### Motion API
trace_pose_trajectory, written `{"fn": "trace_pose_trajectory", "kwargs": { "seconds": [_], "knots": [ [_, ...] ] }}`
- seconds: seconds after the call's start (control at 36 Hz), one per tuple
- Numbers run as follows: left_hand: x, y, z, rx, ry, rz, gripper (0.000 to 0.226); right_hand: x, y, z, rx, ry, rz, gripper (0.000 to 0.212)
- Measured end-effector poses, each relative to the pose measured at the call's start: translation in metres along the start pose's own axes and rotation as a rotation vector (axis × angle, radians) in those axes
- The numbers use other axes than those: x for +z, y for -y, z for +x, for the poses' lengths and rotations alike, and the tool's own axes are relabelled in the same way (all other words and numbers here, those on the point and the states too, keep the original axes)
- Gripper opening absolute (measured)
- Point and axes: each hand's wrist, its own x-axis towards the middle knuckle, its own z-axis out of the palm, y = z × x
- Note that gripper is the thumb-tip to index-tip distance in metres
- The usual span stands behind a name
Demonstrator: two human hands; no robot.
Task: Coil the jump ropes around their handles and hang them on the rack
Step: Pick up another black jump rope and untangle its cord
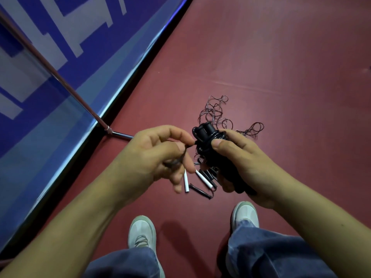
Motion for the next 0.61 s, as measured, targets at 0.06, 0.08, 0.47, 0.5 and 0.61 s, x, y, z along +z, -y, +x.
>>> {"fn": "trace_pose_trajectory", "kwargs": {
  "seconds": [0.06,0.08,0.47,0.5,0.61],
  "knots": [
    [-0.011,-0.001,-0.001,0.007,0.117,-0.104,0.047,-0.001,0.001,-0.001,0.014,0.009,0.024,0.016],
    [-0.015,-0.002,-0.001,0.016,0.166,-0.136,0.056,-0.002,0.002,-0.002,0.022,0.014,0.034,0.016],
    [0.007,0.01,0.017,0.33,-0.378,0.367,0.016,0.001,0.006,-0.005,0.032,0.129,0.16,0.016],
    [0.007,0.011,0.018,0.333,-0.392,0.407,0.018,0.002,0.006,-0.005,0.028,0.142,0.166,0.017],
    [0.002,0.015,0.016,0.444,-0.333,0.931,0.026,0.003,0.008,-0.005,0.027,0.142,0.16,0.018]
  ]
}}
